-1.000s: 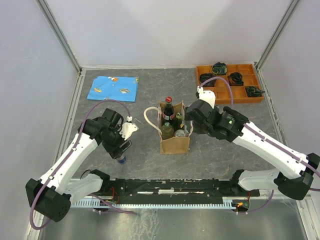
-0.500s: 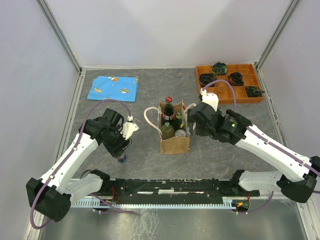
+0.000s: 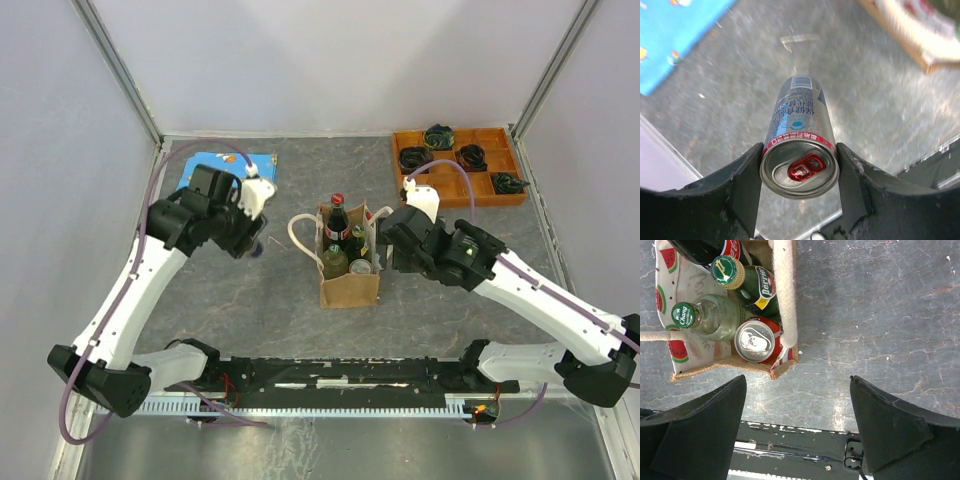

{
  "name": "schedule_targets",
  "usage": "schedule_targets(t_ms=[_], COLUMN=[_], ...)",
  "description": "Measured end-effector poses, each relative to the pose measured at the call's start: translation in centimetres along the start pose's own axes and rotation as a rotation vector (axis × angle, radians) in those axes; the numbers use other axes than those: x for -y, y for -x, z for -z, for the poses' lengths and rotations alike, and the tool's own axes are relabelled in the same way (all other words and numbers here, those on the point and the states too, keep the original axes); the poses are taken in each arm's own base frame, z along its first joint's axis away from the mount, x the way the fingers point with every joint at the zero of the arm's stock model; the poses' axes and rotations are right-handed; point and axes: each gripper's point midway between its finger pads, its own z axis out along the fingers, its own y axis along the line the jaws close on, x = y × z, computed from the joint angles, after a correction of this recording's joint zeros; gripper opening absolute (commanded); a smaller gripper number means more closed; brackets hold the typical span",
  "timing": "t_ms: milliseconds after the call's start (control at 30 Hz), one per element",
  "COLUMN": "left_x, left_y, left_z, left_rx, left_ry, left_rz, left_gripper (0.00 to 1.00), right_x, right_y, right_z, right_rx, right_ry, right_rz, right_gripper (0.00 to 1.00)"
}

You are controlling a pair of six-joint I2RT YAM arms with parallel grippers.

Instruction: Place the beverage into the canvas bag

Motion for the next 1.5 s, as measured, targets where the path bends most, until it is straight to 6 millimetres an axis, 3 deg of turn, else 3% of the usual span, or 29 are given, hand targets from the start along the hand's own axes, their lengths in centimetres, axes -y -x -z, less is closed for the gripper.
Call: schedule_targets(t_ms=[267, 400, 500, 733, 867, 1333, 1500], left_x=[-3.3, -2.9, -1.0, 7.7, 10.7, 14.5, 14.9], left_y=[11.8, 16.9, 18.9, 20.1, 19.5, 15.9, 16.7], left_z=[5.5, 7.8, 8.2, 7.6, 7.2, 1.7, 1.2], left_rx=[0.348, 0.497, 0.543, 0.529, 0.502, 0.361, 0.381], left_ry=[0.075, 0.006, -0.065, -0.279, -0.346, -0.385, -0.372], left_rz=[0.094, 0.131, 0.117, -0.028, -0.079, -0.194, -0.213], left_gripper=[0.03, 0.03, 0.03, 0.03, 0.03, 0.03, 0.03], right_x=[0.6, 1.1, 1.4, 2.1, 2.3, 4.1, 4.8], right_y=[0.1, 0.2, 0.2, 0.0, 0.0, -0.3, -0.3], right_z=[0.6, 1.0, 1.3, 1.5, 1.6, 2.9, 3.4], right_rx=[0.02, 0.032, 0.038, 0.041, 0.046, 0.06, 0.068], right_ry=[0.006, 0.003, -0.001, -0.019, -0.022, -0.042, -0.048], right_rz=[-0.018, -0.028, -0.035, -0.044, -0.051, -0.08, -0.095], right_gripper=[0.91, 0.91, 0.91, 0.91, 0.91, 0.91, 0.91])
